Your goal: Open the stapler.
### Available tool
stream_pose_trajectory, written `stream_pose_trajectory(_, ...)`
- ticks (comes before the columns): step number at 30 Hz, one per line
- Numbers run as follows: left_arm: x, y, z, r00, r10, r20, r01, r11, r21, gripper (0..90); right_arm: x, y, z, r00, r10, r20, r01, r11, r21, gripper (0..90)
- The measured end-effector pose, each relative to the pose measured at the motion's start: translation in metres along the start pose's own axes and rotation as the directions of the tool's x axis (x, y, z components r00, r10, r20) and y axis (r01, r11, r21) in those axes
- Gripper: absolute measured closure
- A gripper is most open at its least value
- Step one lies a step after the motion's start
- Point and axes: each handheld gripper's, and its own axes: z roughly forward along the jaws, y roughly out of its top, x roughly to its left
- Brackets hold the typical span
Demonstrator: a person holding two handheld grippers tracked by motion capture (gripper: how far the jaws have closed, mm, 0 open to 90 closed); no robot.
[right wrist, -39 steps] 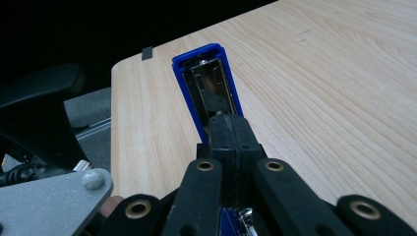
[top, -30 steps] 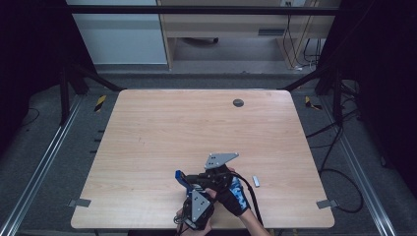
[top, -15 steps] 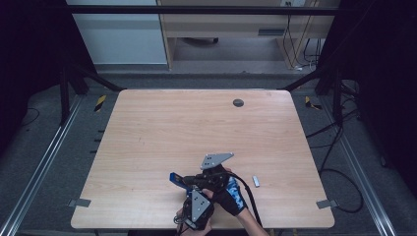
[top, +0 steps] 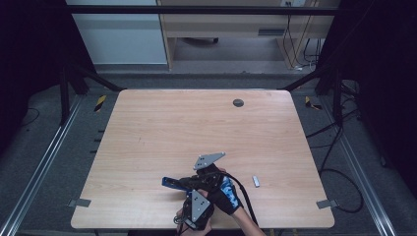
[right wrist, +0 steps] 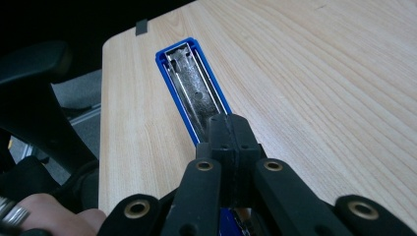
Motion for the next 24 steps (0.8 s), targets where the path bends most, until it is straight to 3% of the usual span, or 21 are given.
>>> stream_pose_trajectory(11,0.000,0.000,0.000,1.0000,-0.001,0.001,0.001,1.0000,-0.001,90.0,-0.001,0.001,0.012,1.0000,0.002,0.000,-0.002,0.999,0.054,90.0)
stream_pose_trajectory(16,0.000,0.000,0.000,1.0000,-0.002,0.001,0.002,1.0000,-0.002,90.0,-0.002,0.000,0.019,0.9998,-0.003,0.018,0.001,0.995,0.104,90.0)
stream_pose_trajectory(24,0.001,0.000,0.000,1.0000,-0.004,0.003,0.004,1.0000,-0.002,90.0,-0.003,0.001,0.020,0.9999,0.010,0.010,-0.011,0.994,0.113,90.0)
